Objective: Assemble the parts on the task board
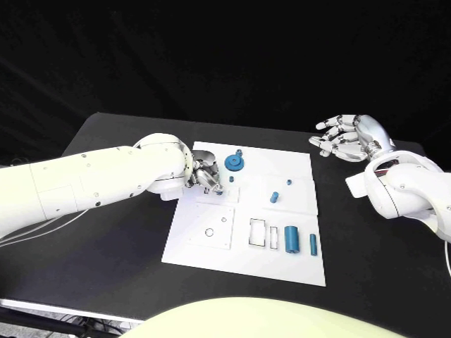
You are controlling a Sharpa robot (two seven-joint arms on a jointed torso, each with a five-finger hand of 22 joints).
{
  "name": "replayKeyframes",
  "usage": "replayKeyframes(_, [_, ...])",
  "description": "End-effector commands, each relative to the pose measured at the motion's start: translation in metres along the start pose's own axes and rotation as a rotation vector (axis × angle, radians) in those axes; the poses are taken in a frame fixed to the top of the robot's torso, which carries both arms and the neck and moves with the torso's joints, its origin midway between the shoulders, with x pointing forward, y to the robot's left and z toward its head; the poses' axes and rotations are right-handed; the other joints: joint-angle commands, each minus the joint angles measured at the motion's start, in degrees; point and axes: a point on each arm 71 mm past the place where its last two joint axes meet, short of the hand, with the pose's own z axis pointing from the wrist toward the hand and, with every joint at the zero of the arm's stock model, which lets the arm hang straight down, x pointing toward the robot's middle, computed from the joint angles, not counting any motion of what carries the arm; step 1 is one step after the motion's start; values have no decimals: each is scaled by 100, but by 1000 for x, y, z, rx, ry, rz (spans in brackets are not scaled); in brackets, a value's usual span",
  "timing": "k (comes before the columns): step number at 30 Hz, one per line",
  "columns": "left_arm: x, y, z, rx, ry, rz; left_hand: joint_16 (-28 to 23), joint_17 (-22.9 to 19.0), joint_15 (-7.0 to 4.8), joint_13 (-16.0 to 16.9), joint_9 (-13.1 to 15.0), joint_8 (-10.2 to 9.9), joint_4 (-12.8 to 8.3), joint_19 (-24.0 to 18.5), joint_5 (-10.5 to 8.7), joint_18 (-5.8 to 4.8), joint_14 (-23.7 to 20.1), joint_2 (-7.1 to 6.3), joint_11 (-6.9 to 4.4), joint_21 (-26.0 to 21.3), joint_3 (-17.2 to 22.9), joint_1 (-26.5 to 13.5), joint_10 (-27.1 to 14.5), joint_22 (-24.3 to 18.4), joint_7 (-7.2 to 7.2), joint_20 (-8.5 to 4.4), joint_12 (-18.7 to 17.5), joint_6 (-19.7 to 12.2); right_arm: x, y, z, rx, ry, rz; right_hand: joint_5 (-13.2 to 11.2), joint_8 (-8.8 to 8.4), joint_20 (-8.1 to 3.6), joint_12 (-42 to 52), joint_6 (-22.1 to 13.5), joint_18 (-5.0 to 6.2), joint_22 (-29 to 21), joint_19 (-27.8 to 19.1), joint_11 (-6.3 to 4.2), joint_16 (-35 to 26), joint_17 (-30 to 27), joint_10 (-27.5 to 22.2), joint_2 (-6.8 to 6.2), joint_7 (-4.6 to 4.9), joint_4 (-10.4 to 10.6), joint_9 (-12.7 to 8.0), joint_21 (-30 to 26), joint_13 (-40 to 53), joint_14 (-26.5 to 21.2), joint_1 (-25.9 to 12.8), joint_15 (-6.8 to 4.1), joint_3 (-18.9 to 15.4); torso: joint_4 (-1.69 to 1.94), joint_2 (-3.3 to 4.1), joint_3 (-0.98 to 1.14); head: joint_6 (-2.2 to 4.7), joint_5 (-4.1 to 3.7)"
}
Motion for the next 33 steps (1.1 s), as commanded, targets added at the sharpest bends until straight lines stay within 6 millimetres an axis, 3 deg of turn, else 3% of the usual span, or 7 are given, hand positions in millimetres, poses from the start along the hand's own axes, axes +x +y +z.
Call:
replayKeyframes(1, [2,-1,0,0,35,18,20,1508,-45,-10,1008,240,-696,67,8,-56,616,155,-12,34,681,-34,51,24,-417,-11,9,488,2,1,0,-13,16,-6,23,19,49,-30,-24,68,-5,7,12,-24,5,-11,-7,68,-4,-5,-27,-5,12,44,13,37,-2,-3,3,-3,2])
replayKeyframes(13, [2,-1,2,-8,32,38,20,1508,-55,-9,968,192,-673,84,-55,-63,616,324,-23,41,621,-163,81,54,-433,-27,-14,566,3,1,0,-13,17,-6,21,23,49,-30,-22,68,-11,11,12,-34,9,-9,-10,68,1,-6,-31,-12,17,46,14,38,-4,3,9,-23,8])
replayKeyframes(19, [1,-1,2,-9,23,48,20,1508,-57,-5,959,181,-665,92,-62,-66,616,357,-25,45,601,-194,88,67,-436,-30,-16,583,4,0,0,-12,18,-5,21,23,49,-30,-22,68,-11,11,12,-34,9,-9,-10,68,1,-6,-31,-12,17,46,14,38,1,8,16,-42,11])
replayKeyframes(33, [1,-5,1,3,-7,45,20,1508,-60,7,950,167,-665,115,-67,-73,616,397,-31,55,587,-214,100,99,-443,-33,-15,598,5,-1,-1,-11,19,-5,20,26,49,-30,-21,67,-16,14,13,-43,12,-8,-10,69,7,-7,-34,-18,21,44,14,39,-4,-1,4,-80,15])
